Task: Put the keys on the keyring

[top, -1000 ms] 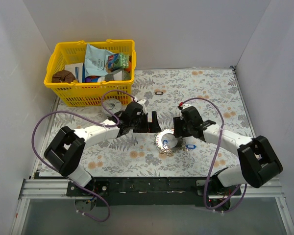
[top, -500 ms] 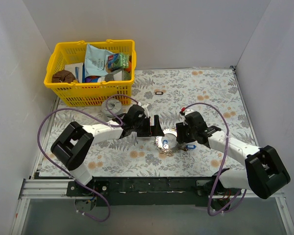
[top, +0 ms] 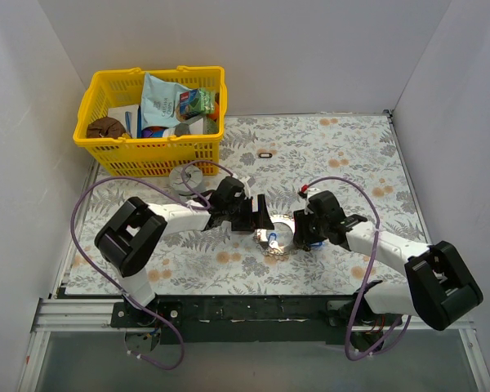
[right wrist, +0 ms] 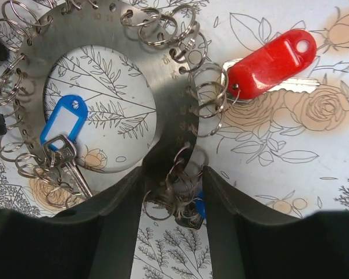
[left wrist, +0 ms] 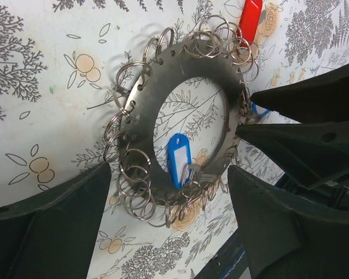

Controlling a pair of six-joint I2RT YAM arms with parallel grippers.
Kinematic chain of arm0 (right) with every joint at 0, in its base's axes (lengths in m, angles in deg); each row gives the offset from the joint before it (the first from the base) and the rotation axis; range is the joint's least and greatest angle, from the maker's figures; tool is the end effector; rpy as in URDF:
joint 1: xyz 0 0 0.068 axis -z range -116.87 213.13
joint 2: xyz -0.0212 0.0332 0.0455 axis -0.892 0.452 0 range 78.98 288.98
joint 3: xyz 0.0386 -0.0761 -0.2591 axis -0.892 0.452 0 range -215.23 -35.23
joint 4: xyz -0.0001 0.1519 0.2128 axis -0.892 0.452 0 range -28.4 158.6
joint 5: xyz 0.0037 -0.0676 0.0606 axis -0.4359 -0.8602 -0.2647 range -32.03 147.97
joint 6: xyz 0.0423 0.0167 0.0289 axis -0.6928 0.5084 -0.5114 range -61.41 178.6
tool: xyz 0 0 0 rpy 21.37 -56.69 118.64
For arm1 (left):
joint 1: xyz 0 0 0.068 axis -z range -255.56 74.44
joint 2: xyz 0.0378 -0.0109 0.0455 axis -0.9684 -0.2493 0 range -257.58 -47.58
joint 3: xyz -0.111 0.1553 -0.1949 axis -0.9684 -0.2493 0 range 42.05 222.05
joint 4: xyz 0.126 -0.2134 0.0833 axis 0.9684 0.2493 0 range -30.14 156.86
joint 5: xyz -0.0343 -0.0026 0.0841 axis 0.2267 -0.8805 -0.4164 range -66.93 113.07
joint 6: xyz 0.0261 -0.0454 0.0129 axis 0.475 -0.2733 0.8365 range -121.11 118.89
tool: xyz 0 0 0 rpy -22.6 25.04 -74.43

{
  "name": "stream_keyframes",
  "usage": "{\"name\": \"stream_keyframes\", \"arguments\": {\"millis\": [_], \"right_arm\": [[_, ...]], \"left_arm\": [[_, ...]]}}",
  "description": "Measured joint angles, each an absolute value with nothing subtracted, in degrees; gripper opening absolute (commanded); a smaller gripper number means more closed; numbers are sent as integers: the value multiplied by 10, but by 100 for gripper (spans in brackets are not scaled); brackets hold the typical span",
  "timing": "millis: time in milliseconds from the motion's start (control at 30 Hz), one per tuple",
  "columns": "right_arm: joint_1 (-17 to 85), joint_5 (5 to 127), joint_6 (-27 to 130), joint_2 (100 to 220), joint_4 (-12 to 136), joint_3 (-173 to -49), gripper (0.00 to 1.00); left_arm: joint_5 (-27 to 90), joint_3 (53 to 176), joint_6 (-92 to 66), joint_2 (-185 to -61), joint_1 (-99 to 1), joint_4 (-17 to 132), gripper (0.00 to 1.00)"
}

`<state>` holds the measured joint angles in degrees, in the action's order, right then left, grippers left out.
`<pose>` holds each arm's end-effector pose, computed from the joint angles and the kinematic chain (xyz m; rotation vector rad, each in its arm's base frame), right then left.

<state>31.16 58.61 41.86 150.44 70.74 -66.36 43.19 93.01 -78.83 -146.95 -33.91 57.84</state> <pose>0.1974 0.1236 0.1677 -0.3329 2.4512 0.3891 0.2493 -0.2380 0.1528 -0.6760 2.7174 -1.2147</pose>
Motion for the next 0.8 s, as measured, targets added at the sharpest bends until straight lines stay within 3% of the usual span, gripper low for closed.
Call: {"name": "stream_keyframes", "arguments": {"millis": [133,367,567,800], "right_arm": [[312,601,418,1526,687,-663,43],[312,616,418,1548,647,-666,43],[312,618,424,1589,644,-701,48],[311,607,450,1575,672,-720,56]], "left_arm": [[432,936,-792,-1476,-338,577,79],[408,952,-784,-1476,-338,611,80],[349,975,-755,-1472,-337,663,88],[269,977,-727,-1430,-338,717,89]]}}
